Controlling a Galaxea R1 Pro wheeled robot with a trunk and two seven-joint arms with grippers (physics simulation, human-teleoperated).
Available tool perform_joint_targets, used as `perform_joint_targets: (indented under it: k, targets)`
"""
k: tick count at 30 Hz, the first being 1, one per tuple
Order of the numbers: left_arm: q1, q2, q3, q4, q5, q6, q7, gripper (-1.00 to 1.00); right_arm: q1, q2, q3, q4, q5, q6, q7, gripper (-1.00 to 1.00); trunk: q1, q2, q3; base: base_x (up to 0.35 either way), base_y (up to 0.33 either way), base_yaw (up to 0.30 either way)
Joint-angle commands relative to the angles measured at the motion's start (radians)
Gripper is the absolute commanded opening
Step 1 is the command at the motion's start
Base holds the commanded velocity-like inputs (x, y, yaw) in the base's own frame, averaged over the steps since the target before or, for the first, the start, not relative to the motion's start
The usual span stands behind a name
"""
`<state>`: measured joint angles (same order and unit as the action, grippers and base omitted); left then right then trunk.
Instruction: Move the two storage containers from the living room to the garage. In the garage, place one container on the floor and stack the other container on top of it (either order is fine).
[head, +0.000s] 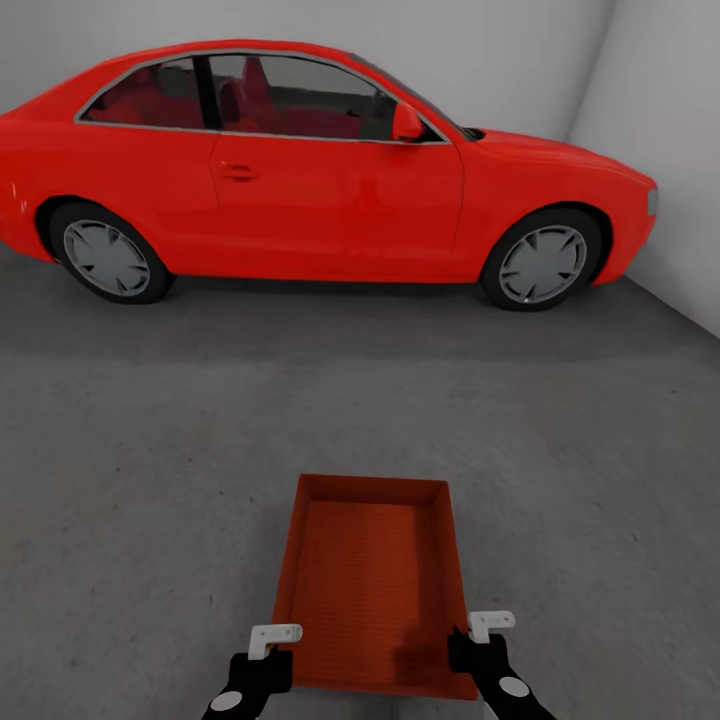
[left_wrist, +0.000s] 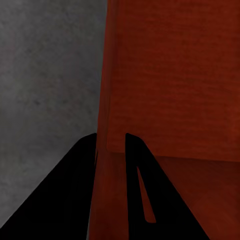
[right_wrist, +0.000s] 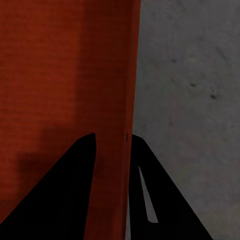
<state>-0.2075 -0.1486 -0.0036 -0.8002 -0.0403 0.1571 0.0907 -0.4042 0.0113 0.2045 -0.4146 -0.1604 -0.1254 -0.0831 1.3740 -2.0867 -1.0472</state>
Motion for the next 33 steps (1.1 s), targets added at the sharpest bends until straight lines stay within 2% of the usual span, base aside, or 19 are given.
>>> perform_joint_targets:
  k: [1, 18, 33]
  targets:
    - [0.0, -0.026, -0.01, 0.001, 0.004, 0.006, -0.005, -1.0, -0.001, 0.038, 0.004, -0.012, -0.008, -0.005, 0.003, -1.0, 0.004, -0.008, -0.004, 0.0, 0.0, 0.0]
    - [0.0, -0.026, -0.01, 0.001, 0.004, 0.006, -0.005, -1.0, -0.001, 0.038, 0.004, -0.012, -0.008, -0.005, 0.003, -1.0, 0.069, -0.127, -0.057, 0.0, 0.0, 0.0]
    - [0.0, -0.026, -0.01, 0.001, 0.004, 0.006, -0.005, -1.0, -0.001, 0.038, 0.004, -0.012, -0.008, -0.005, 0.005, -1.0, 0.069, -0.127, -0.057, 0.0, 0.0, 0.0]
